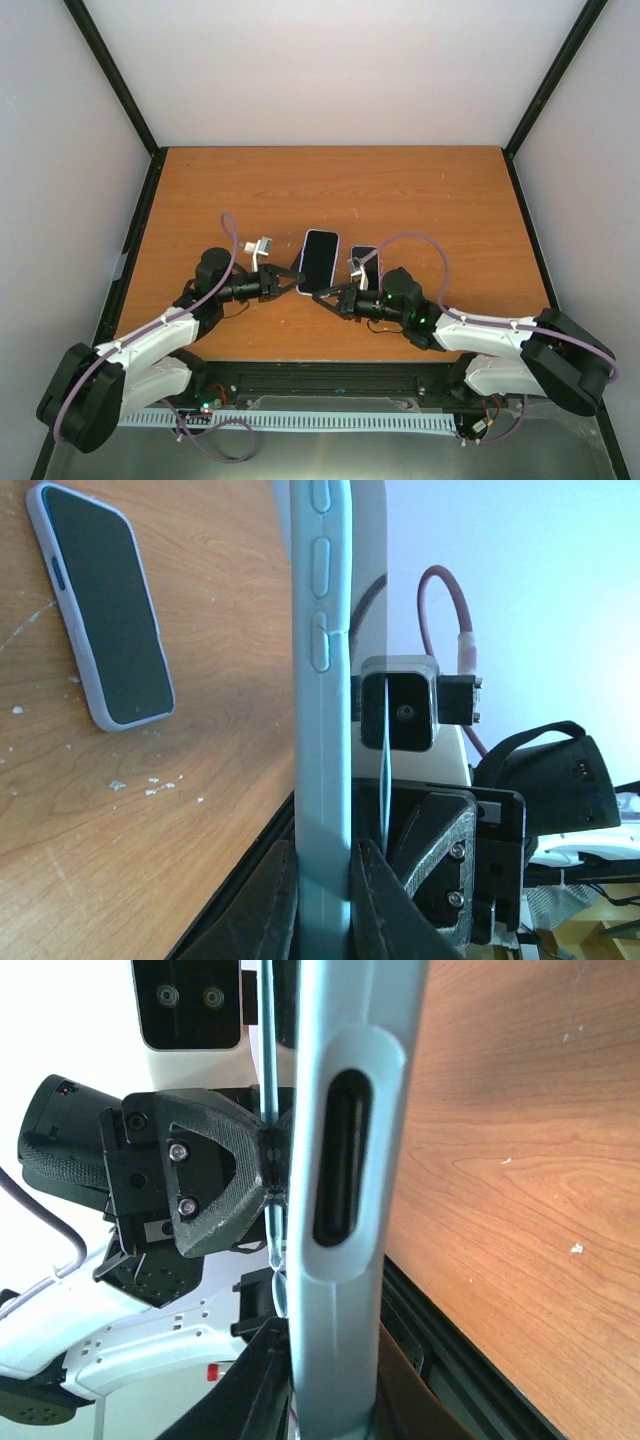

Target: Put the phone into the phone case

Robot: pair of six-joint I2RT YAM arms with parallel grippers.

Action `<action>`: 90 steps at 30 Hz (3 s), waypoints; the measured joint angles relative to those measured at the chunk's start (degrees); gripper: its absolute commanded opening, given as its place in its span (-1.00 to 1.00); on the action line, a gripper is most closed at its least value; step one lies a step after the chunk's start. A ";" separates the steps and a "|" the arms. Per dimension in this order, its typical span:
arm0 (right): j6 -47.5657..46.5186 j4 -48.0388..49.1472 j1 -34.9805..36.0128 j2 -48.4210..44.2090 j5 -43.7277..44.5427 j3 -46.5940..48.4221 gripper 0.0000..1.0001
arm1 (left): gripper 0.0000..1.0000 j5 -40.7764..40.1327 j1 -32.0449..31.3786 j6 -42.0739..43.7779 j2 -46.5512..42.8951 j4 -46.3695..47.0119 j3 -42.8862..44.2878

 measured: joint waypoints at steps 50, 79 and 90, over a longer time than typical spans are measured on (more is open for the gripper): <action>-41.27 -31.69 0.28 -20.22 13.94 6.01 1.00 | -0.99 -7.76 2.89 -2.38 -5.01 -14.78 2.71; -33.14 -47.19 0.26 -34.29 28.24 6.36 1.00 | 0.06 -20.35 26.53 20.09 18.97 -41.07 17.66; -34.18 -49.33 0.26 -30.42 29.46 7.48 1.00 | -0.33 -16.74 26.29 23.54 31.15 -36.79 29.20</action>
